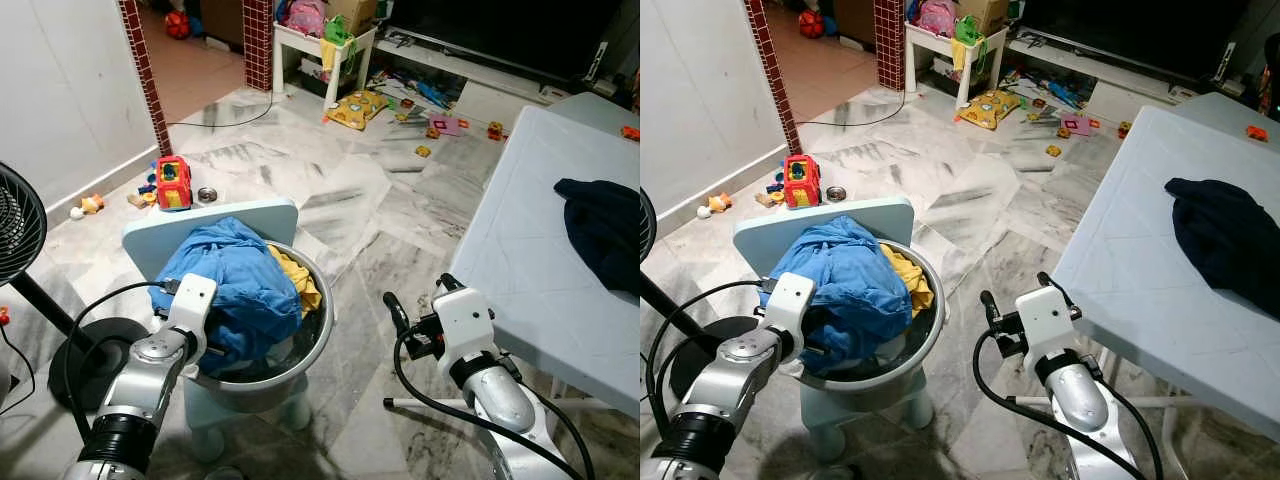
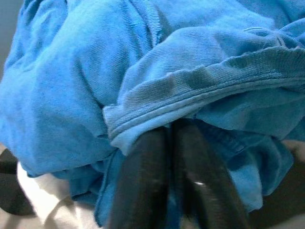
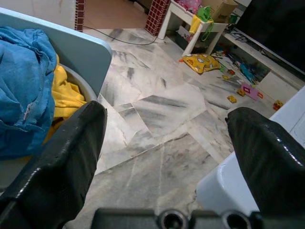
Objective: Hang hanger
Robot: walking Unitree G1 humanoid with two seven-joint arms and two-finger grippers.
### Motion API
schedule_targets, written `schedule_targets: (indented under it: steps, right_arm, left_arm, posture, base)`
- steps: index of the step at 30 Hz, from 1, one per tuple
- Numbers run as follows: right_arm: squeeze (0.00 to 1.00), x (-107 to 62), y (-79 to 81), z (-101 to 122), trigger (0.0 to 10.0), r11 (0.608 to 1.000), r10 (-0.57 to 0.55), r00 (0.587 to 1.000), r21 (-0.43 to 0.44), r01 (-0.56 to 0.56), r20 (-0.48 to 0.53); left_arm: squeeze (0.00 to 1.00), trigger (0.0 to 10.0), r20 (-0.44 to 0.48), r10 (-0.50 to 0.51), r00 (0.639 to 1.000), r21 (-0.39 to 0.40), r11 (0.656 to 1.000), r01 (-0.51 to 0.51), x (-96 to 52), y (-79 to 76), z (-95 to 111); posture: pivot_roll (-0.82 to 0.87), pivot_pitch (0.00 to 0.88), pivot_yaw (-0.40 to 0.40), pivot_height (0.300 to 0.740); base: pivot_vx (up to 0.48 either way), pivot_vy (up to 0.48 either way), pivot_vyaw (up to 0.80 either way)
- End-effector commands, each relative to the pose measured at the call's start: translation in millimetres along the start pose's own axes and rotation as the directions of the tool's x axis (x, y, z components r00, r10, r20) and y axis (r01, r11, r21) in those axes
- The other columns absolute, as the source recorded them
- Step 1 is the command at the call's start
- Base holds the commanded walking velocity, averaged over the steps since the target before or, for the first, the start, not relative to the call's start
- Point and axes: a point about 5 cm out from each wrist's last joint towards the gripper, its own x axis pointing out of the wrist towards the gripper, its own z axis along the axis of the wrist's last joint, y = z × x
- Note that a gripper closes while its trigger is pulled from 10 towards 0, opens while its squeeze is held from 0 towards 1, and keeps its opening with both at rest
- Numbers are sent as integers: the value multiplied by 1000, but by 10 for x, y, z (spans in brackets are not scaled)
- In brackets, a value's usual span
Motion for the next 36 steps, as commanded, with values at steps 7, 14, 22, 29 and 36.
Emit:
schedule_targets:
  steps: [7,14,22,29,36]
  right_arm:
    - [0,-5,-23,27,10000,1000,2,1000,-24,-2,1]
    - [0,-11,-14,22,10000,999,4,1000,-35,-4,-1]
    - [0,0,-24,26,10000,999,3,1000,-42,-2,1]
    - [0,-9,3,21,10000,999,9,1000,-43,-9,-1]
    - [0,-19,-4,21,10000,999,11,1000,-54,-11,-3]
  left_arm:
    - [1000,10000,80,-12,997,-26,1000,15,16,-101,174]
    - [792,10000,81,1,997,3,1000,-1,20,-121,189]
    - [780,10000,64,-3,998,28,1000,1,22,-138,192]
    - [0,10000,40,-6,999,-4,1000,6,145,-134,163]
    - [0,10000,36,-38,999,19,999,37,262,-209,236]
  posture:
    - [81,63,-132,740]
    - [78,63,-128,740]
    - [80,62,-124,740]
    - [69,63,-126,740]
    - [53,61,-121,740]
  base:
    - [0,0,0]
    - [0,0,0]
    - [0,0,0]
    - [0,0,0]
    - [0,0,0]
